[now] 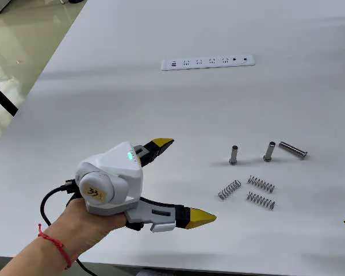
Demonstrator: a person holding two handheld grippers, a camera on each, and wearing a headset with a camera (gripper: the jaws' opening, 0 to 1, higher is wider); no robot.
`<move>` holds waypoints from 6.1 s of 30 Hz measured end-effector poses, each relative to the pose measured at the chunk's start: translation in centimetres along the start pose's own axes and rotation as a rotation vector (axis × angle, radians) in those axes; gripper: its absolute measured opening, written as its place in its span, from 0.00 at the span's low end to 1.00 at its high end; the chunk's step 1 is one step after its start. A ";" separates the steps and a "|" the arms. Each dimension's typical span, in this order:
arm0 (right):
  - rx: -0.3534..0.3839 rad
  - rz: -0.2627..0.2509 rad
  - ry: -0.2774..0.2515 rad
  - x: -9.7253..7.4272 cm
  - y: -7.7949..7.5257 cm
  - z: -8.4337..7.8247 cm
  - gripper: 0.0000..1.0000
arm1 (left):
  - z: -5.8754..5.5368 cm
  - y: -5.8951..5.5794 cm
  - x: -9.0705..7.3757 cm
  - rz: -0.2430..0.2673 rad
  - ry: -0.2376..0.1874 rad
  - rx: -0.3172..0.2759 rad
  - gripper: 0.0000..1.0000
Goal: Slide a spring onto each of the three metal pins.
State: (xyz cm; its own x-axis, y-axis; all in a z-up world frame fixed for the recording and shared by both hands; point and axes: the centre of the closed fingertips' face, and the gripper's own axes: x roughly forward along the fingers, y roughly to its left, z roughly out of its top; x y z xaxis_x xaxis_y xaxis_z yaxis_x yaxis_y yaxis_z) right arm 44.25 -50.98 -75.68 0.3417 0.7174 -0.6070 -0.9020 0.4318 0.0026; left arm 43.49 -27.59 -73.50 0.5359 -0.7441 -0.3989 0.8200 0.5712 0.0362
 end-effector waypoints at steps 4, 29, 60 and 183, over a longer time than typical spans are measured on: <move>-0.001 0.000 -0.002 0.0 -0.1 0.1 0.92 | 0.0 -0.1 0.0 -0.003 0.001 0.000 0.99; -0.007 0.010 0.026 0.2 -0.6 0.2 0.90 | -0.1 -0.4 0.3 -0.012 -0.008 -0.007 0.99; -0.064 0.051 0.134 4.0 -4.5 3.1 0.69 | 0.0 0.0 0.9 -0.011 -0.028 -0.040 0.99; -0.009 0.053 0.478 12.8 -9.2 1.1 0.05 | 0.7 1.1 2.1 0.001 -0.083 -0.105 0.95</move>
State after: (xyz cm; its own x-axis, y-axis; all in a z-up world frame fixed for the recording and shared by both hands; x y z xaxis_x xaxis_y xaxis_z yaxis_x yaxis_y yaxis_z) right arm 57.19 -45.11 -82.60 0.1377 0.4058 -0.9035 -0.9178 0.3952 0.0377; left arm 45.64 -28.77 -73.70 0.5553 -0.7672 -0.3211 0.7961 0.6020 -0.0615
